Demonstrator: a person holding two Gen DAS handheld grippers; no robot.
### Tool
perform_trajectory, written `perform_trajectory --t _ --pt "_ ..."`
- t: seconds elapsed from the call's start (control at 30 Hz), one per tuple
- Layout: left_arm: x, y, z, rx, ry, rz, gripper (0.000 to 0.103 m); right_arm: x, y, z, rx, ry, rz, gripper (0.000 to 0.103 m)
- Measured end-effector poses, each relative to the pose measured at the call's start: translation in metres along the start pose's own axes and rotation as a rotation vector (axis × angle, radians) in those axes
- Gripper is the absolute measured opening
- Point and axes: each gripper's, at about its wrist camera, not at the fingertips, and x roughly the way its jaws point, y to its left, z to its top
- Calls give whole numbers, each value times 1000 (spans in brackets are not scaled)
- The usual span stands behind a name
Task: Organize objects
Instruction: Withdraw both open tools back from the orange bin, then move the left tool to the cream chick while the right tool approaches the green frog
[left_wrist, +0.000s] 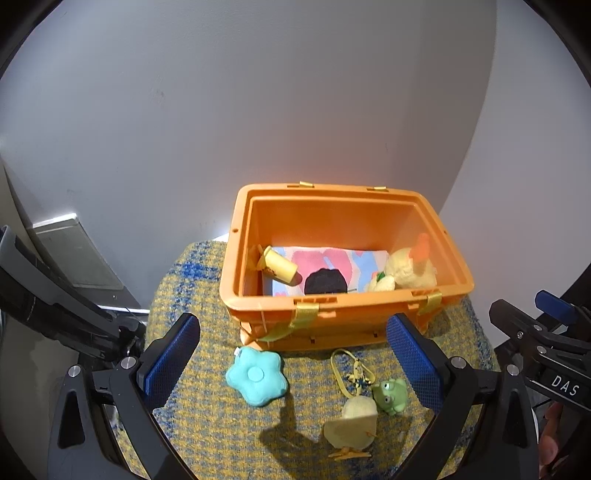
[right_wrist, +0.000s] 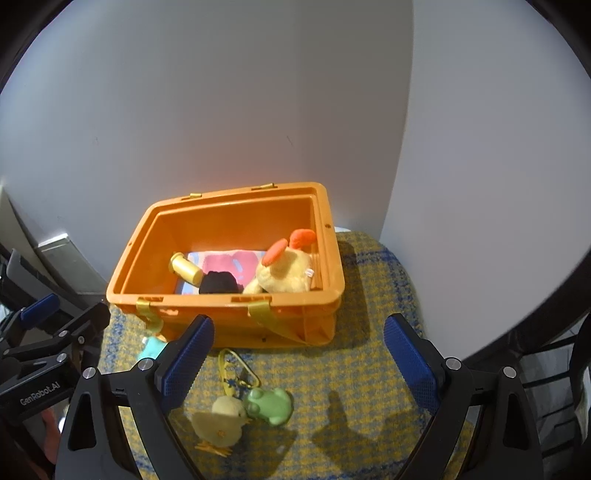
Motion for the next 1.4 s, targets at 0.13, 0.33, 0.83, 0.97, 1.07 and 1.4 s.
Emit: perform_trajectory --t 0.13,0.33,0.83,0.97,1.07,1.4 --pt "2 -2 -14 7 15 -12 103 0 -3 -12 -12 11 -4 93" --pt "6 -14 -38 54 29 -32 103 2 -8 -32 -36 30 -17 93" --pt "21 -38 -84 123 56 -77 103 10 -24 -78 -28 72 -33 93" --pt "28 -45 -95 140 69 -87 103 13 -29 -87 -29 85 -42 93" --pt "36 -48 -102 145 86 -100 103 16 -31 -92 -29 91 -48 93" --pt "59 -56 -123 184 122 -118 103 29 -39 -111 -23 127 -61 93"
